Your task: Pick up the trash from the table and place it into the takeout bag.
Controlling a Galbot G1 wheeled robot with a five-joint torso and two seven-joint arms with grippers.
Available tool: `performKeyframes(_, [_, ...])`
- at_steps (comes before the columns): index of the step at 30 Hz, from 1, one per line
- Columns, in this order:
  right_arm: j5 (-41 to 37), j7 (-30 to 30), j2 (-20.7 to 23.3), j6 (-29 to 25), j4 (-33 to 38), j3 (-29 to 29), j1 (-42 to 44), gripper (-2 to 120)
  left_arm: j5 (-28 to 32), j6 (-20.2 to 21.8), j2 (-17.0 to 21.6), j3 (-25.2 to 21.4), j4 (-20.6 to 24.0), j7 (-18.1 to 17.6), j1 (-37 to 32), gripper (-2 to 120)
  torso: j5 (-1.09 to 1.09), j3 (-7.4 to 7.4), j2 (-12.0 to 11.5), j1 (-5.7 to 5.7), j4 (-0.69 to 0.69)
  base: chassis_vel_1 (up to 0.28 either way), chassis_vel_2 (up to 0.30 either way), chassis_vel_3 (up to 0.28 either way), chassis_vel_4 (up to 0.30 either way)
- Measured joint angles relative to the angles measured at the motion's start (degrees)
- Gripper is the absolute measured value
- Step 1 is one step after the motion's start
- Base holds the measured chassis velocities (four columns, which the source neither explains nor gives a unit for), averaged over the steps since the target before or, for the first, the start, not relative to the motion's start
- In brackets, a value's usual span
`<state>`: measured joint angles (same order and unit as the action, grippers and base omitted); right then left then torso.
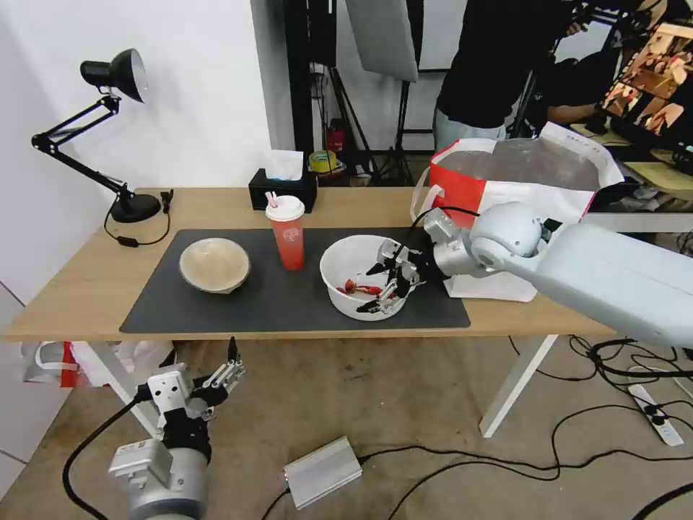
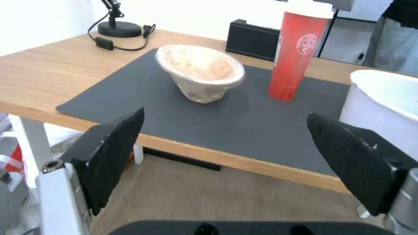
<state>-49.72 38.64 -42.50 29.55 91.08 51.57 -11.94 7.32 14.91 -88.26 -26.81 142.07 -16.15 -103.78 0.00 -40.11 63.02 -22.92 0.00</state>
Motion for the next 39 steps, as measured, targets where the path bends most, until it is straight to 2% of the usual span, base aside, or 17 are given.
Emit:
performKeyframes(24, [1.32,0.55,-1.54,0.04,-3.99,-1.00,3.59,100,-0.10,-0.08,-0.14,0.52,-0.76,-0.11,0.54,100,0.00,0.00,0.00,0.00,0.00,0.000,0.000,0.000,0.000])
performKeyframes(29, [1.55,0.79,-2.13,-0.13,-4.83,-1.22,4.20,84,0.06,-0.08,0.04,0.51,-0.90,-0.13,0.75,100,-0.01,0.00,0.00,0.00,0.00,0.000,0.000,0.000,0.000])
performKeyframes(30, [1.55,0.79,-2.13,-0.13,-4.83,-1.22,4.20,84,0.06,-0.08,0.04,0.51,-0.90,-0.13,0.75,100,-0.01,0.00,0.00,0.00,0.00,0.000,0.000,0.000,0.000])
performKeyframes(33, [1.29,0.63,-2.45,-0.19,-5.18,-1.52,4.69,69,0.10,-0.08,0.14,0.47,-0.91,-0.15,0.72,100,0.00,0.00,0.00,0.00,0.00,0.000,0.000,0.000,0.000])
performKeyframes(34, [1.29,0.63,-2.45,-0.19,-5.18,-1.52,4.69,69,0.10,-0.08,0.14,0.47,-0.91,-0.15,0.72,100,0.00,0.00,0.00,0.00,0.00,0.000,0.000,0.000,0.000])
performKeyframes(37, [0.85,0.54,-2.69,-0.26,-5.74,-1.72,4.93,56,0.10,-0.08,0.22,0.47,-0.91,-0.17,0.76,100,0.00,0.00,0.00,0.00,0.00,0.000,0.000,0.000,0.000])
performKeyframes(38, [0.85,0.54,-2.69,-0.26,-5.74,-1.72,4.93,56,0.10,-0.08,0.22,0.47,-0.91,-0.17,0.76,100,0.00,0.00,0.00,0.00,0.00,0.000,0.000,0.000,0.000])
performKeyframes(39, [0.85,0.54,-2.82,-0.28,-6.08,-1.79,5.15,48,0.10,-0.08,0.24,0.44,-0.92,-0.17,0.81,100,0.00,0.00,0.00,0.00,0.00,0.000,0.000,0.000,0.000])
